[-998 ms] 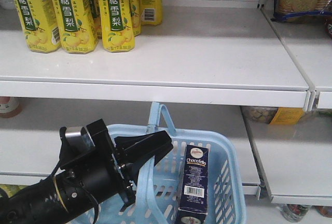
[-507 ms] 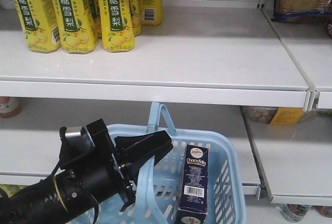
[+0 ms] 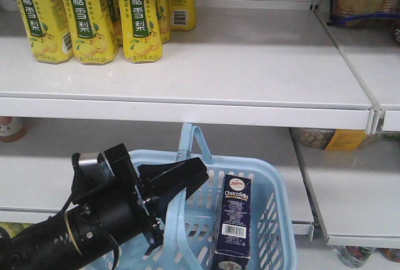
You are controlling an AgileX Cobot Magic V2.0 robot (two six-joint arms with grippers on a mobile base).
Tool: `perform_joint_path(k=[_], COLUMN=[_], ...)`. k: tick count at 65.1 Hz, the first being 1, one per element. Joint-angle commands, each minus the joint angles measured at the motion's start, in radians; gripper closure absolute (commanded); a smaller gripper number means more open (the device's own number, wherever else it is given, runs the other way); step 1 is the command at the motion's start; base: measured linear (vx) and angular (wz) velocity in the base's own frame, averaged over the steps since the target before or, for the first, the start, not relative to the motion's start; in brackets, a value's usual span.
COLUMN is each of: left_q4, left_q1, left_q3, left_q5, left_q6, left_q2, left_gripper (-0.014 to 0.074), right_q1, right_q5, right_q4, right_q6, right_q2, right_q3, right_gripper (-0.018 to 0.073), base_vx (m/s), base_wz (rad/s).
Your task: Left arm holds basket, right arm returns cookies
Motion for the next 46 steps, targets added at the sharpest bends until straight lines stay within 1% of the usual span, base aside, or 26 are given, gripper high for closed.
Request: perform_joint_path(k=[1,5,22,36,46], left_q4=[-0.059,-0.059,-0.059,-0.059,-0.059], left_q1=[0.003,0.003,0.003,0.003,0.003], left_q3=[-0.03,-0.03,-0.03,-0.03,-0.03], left_q5=[-0.305,-0.305,-0.305,-0.305,-0.305], left_q6=[0.007,0.007,0.007,0.007,0.007], left_q2=[-0.034,-0.034,-0.034,-0.034,-0.034], left_gripper=[0.0599,0.0599,0.0599,0.0599,0.0599], right_q1=[0.001,0.015,0.232,0.419,0.516], right_q5=[-0.018,-0.005,0.041,0.097,0.127], right_q4=[0.065,0.091,0.072,0.076,0.076], right_q6=[-0.007,-0.007,-0.005,-0.001,0.054], right_q2=[0.027,0.04,0.138,0.275,0.364], right_q3=[-0.029,-0.029,-0.029,-0.029,-0.029], right_gripper=[-0.0007,-0.0007,-0.0007,-0.0007,-0.0007], base_vx=[0.0,0.0,0.0,0.0,0.0], base_wz=[0.0,0.0,0.0,0.0,0.0])
